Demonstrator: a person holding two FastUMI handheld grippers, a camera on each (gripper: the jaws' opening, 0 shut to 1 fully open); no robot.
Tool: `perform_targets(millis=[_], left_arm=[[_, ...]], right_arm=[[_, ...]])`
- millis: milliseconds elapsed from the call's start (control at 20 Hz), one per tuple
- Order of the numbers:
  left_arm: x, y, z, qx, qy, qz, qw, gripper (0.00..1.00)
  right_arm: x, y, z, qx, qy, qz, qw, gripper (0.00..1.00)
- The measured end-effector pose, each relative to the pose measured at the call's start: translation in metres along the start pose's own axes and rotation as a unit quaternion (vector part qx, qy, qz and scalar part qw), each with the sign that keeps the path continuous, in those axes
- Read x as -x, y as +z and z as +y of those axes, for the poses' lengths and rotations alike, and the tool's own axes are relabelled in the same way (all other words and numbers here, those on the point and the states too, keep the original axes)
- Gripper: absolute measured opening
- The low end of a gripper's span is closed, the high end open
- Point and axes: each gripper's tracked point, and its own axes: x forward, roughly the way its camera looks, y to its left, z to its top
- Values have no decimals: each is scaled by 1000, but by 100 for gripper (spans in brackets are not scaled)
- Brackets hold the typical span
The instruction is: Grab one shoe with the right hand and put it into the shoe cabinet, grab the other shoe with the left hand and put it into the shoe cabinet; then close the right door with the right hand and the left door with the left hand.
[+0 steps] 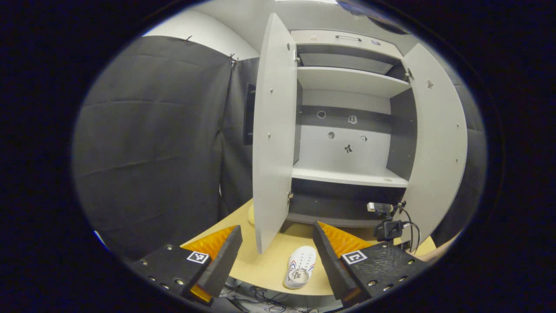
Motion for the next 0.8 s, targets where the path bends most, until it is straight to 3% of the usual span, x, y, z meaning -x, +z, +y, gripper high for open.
perform_targets(millis=[300,350,400,600,750,800], left_arm=[[-5,1,-26,15,21,10,1000,97],[-5,-1,-30,18,24,12,999,94],[-5,-1,-34,21,27,13,999,98],[0,-7,-41,18,30,22,999,94],[-1,-2,-29,-8,37,16,999,91],[-4,4,-28,-9,29,11,999,91]], right_arm=[[-24,-14,-4,8,5,30,1000,98],[-28,-16,-4,12,8,31,999,93],[-31,-18,-2,18,11,32,999,95],[-37,-21,-6,61,-23,16,998,94],[-42,-21,-20,77,-72,11,994,82],[-39,-18,-26,69,-88,8,994,70]])
